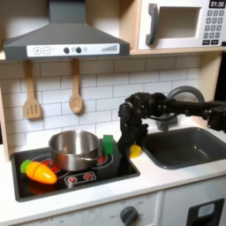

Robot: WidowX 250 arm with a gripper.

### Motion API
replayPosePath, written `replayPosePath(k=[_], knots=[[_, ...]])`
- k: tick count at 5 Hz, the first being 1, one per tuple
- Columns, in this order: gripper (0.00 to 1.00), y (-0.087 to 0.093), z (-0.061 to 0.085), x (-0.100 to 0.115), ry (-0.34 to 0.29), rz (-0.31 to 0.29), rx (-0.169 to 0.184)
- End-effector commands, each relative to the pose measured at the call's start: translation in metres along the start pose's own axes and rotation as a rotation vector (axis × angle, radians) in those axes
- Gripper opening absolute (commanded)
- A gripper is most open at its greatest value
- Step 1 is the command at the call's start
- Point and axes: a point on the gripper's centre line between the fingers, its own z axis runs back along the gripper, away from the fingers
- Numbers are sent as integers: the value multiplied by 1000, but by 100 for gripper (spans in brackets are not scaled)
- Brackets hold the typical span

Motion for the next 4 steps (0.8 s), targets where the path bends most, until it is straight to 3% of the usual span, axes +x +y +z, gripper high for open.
replayPosePath(k=[1, 2, 4], knots=[[0, -4, 2, -2, -22, -4, -23], [0, -12, -7, -5, -12, -16, -43], [0, -22, -3, -1, -51, -51, -62]])
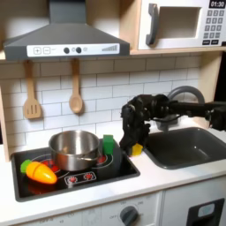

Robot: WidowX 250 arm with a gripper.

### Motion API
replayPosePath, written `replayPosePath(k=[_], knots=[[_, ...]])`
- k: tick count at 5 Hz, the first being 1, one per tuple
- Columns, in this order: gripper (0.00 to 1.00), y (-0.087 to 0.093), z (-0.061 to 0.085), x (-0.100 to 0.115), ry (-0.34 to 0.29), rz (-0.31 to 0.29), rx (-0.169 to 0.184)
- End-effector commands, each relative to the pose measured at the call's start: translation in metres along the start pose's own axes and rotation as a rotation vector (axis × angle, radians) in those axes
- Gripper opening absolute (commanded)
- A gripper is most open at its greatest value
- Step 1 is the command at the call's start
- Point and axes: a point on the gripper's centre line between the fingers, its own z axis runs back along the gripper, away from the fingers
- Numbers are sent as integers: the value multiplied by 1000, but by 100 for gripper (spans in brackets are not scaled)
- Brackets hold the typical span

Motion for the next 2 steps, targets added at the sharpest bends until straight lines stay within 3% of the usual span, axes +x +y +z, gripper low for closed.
replayPosePath(k=[1, 2], knots=[[0, -16, 0, -1, -18, -59, -63], [0, -24, -1, -4, -26, -89, -101]])
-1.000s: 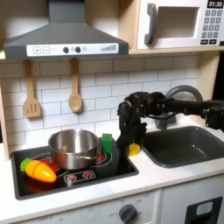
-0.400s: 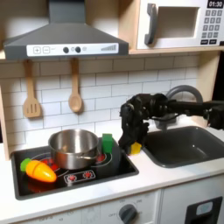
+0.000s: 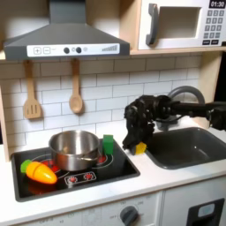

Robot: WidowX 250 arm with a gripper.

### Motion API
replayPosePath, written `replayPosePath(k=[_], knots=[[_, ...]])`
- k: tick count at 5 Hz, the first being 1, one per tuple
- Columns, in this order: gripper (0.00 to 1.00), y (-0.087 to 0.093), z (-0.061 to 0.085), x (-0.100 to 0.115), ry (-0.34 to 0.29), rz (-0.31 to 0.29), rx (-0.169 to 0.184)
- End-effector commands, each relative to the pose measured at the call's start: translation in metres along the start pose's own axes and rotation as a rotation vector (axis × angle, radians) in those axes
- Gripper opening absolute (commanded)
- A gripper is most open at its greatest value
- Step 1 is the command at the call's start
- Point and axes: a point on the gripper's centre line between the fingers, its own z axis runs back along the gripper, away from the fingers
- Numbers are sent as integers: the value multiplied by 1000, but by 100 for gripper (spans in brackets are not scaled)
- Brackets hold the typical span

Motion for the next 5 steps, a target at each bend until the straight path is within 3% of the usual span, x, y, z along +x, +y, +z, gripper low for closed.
replayPosePath(k=[1, 3, 4, 5], knots=[[0, -16, 9, -4, -22, -61, -50], [0, -48, 15, -15, -8, -147, -101], [0, -47, 14, -15, -2, -142, -110], [0, -48, 8, -19, 15, -147, -147]])
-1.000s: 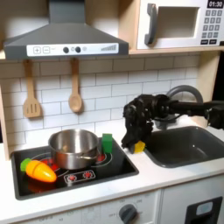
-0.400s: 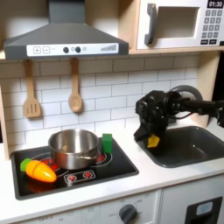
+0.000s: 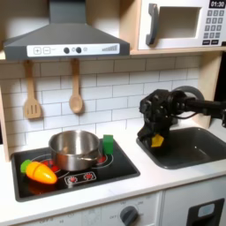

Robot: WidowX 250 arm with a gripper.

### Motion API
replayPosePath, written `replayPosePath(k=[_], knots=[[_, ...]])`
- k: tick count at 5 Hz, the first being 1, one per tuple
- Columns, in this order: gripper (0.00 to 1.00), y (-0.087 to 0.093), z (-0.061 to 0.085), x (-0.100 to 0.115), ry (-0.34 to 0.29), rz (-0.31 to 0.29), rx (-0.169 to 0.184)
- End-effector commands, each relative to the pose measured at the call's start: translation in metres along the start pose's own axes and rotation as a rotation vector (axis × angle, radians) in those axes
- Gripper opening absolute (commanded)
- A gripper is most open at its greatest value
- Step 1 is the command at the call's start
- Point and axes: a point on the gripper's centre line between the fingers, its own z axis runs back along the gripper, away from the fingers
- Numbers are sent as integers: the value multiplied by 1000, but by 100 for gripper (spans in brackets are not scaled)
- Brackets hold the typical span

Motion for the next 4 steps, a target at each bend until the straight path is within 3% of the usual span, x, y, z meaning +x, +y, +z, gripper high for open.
replayPosePath(k=[1, 2, 3, 4], knots=[[0, -11, -8, -7, 23, -23, -62], [0, -13, -6, -11, 23, -32, -61], [0, -20, -11, -18, 64, -68, -84], [0, -24, -9, -20, 74, -114, -69]])
